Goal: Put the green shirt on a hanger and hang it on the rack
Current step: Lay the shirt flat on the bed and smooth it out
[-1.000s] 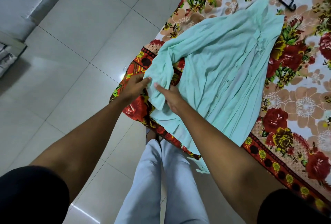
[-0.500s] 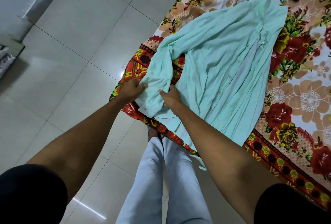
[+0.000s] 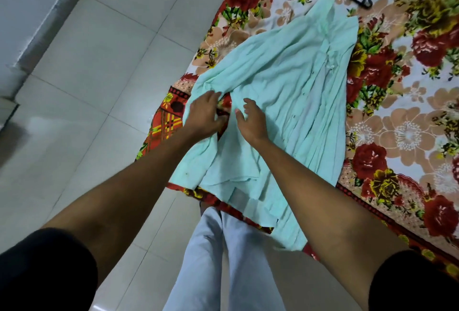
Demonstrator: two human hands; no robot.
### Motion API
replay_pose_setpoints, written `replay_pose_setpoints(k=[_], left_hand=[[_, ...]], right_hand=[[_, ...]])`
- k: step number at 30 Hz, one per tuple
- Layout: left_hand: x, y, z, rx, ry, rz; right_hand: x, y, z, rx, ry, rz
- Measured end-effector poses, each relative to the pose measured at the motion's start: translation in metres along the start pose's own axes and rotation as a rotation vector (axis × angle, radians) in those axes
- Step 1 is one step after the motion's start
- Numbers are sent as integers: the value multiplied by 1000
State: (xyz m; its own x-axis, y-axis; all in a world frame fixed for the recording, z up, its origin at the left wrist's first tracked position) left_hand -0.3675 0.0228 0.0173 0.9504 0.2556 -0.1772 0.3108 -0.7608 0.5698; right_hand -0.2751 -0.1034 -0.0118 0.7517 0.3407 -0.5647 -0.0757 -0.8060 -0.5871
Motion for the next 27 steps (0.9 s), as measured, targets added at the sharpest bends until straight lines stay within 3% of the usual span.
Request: replay_pose_setpoints(k=[4, 10, 15, 18, 21, 27], left_hand=[[80, 64, 20, 45, -59, 176], [175, 113, 58, 112, -111, 293], [242, 174, 116, 213, -255, 460], [270, 200, 151, 286, -349, 521], [278, 215, 182, 310, -463, 537], [277, 196, 213, 405, -584, 450]], right_hand=[[43, -4, -51, -108, 80, -97], [102, 17, -132, -336, 228, -167], [150, 64, -194, -405, 206, -126], [162, 99, -235, -443, 371, 0], [166, 145, -259, -339, 411, 228], [166, 207, -300, 87, 515, 337]])
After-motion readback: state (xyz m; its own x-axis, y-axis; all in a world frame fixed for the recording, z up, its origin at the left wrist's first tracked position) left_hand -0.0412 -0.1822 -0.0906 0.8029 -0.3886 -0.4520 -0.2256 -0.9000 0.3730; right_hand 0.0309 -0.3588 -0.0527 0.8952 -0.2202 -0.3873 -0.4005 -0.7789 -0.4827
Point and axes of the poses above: each hand's wrist, its own x-axis towards the middle knuckle, its own z-axis out of the palm, y = z × x, the point moved 10 cm from there along x, towards the middle knuckle, and after that the axes turned 15 degrees about z, right-handed, at the moved point
